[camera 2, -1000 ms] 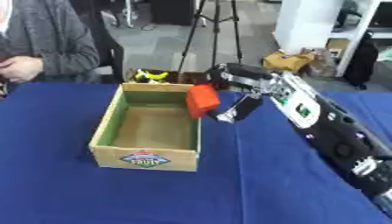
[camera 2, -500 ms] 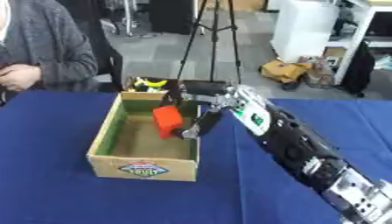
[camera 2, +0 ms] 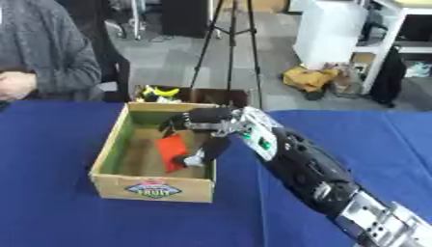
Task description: Pick up objects on the table and place them in the box.
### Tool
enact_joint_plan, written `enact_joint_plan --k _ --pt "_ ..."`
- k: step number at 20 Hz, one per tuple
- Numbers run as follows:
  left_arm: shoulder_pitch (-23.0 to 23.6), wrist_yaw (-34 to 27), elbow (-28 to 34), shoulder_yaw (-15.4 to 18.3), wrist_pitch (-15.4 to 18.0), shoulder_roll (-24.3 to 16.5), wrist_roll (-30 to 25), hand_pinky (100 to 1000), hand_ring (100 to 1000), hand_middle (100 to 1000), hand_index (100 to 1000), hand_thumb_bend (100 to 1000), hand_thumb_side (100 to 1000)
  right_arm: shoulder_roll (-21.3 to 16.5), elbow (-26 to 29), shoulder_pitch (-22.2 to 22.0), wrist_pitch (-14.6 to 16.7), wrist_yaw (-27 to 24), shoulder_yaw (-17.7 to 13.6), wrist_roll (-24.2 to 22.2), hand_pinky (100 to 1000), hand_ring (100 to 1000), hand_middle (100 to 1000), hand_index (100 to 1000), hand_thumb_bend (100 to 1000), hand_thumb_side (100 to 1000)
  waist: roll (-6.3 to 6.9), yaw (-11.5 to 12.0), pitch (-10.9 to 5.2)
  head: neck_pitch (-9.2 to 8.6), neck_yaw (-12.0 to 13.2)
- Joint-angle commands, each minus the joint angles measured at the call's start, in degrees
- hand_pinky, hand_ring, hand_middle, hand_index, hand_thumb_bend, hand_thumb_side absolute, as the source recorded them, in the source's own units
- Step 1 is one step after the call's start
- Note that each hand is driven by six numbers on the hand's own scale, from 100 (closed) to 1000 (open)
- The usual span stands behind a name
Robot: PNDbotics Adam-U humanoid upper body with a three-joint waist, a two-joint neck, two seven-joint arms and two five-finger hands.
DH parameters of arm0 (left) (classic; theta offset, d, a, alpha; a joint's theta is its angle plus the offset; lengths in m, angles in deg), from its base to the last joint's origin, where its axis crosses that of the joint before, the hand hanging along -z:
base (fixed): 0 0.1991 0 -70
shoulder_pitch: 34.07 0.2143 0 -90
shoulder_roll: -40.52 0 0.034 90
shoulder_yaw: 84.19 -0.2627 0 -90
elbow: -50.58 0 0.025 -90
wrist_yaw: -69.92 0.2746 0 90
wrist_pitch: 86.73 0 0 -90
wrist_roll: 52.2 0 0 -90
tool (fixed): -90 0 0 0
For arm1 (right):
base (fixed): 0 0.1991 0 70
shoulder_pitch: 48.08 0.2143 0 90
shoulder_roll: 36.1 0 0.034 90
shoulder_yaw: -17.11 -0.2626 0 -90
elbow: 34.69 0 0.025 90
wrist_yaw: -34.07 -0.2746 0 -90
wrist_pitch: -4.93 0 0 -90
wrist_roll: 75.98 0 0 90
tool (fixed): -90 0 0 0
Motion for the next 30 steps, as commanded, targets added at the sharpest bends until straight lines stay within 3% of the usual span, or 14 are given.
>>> enact_joint_plan --k 1,4,6,7,8,9,11,15,16,19,23,30 --pt "-1.0 -0.4 1.3 0.2 0.0 -0.1 -0.1 595 669 611 701 209 989 -1.3 1.5 1.2 0.5 1.6 -0.6 2.7 868 1000 1000 932 530 773 0.08 -0.2 -0.79 -0.94 -0.1" --pt "-1.0 -0.3 1.2 0.3 0.1 -0.1 -0.1 594 669 611 701 209 990 -1.2 1.8 1.1 0.6 2.8 -0.4 5.0 871 1000 1000 936 536 771 0.03 -0.4 -0.80 -0.95 0.0" --pt "-1.0 -0.3 1.2 0.4 0.1 -0.2 -0.1 594 669 610 701 209 990 -1.1 2.4 1.1 0.7 2.9 -0.5 6.7 864 1000 1000 924 525 718 0.04 -0.8 -0.75 -1.04 0.1" --pt "-1.0 -0.3 1.2 0.4 0.1 -0.3 0.0 593 669 610 700 210 991 -1.2 2.9 1.1 0.6 2.7 -0.5 7.7 841 996 1000 897 508 637 0.04 -1.2 -0.68 -1.09 0.3" --pt "-1.0 -0.2 1.1 0.6 0.1 -0.3 0.1 593 669 610 700 210 991 -1.4 3.8 1.0 0.3 2.3 -0.6 8.8 841 996 1000 897 508 637 0.04 -1.7 -0.60 -1.17 0.5" --pt "-1.0 -0.2 1.1 0.7 0.1 -0.3 0.2 592 669 610 700 211 994 -1.6 4.5 0.9 -0.2 1.7 -0.8 9.9 795 979 916 834 417 494 0.07 -2.3 -0.51 -1.29 0.9" --pt "-0.4 0.0 0.7 1.3 0.2 -0.7 0.8 591 669 610 699 212 999 -2.0 6.4 0.4 -2.5 -2.2 -1.0 11.7 777 994 877 789 285 433 0.32 -4.5 -0.37 -1.68 2.4" --pt "1.2 0.5 -0.3 3.2 0.6 -1.9 2.7 587 666 606 696 216 1000 -3.8 15.7 -3.1 -8.1 -18.4 -1.9 11.2 750 996 834 737 149 362 0.91 -10.8 -0.51 -2.28 6.2" --pt "1.6 0.6 -0.6 3.8 0.7 -2.2 3.3 587 666 605 695 216 1000 -4.5 19.3 -4.7 -9.5 -22.6 -2.7 11.0 744 991 828 730 109 357 1.08 -12.7 -0.66 -2.08 7.1" --pt "2.5 1.3 -1.1 5.7 1.2 -3.3 5.3 583 663 602 691 212 1000 -6.4 30.6 -10.7 -13.4 -32.7 -6.2 11.2 731 981 819 716 100 365 1.51 -18.0 -1.14 -1.71 10.0" --pt "3.7 2.4 -1.6 8.4 1.9 -4.5 8.7 580 660 599 686 208 996 -6.9 43.0 -20.9 -17.1 -41.4 -11.6 13.6 709 970 791 688 100 434 2.13 -23.9 -1.94 -1.78 13.0" --pt "5.4 3.7 -1.9 10.7 2.5 -5.1 12.9 570 652 588 673 203 995 0.5 45.2 -32.2 -15.6 -48.6 -17.6 13.7 683 949 746 658 100 615 3.04 -28.9 -2.63 -1.45 16.1"
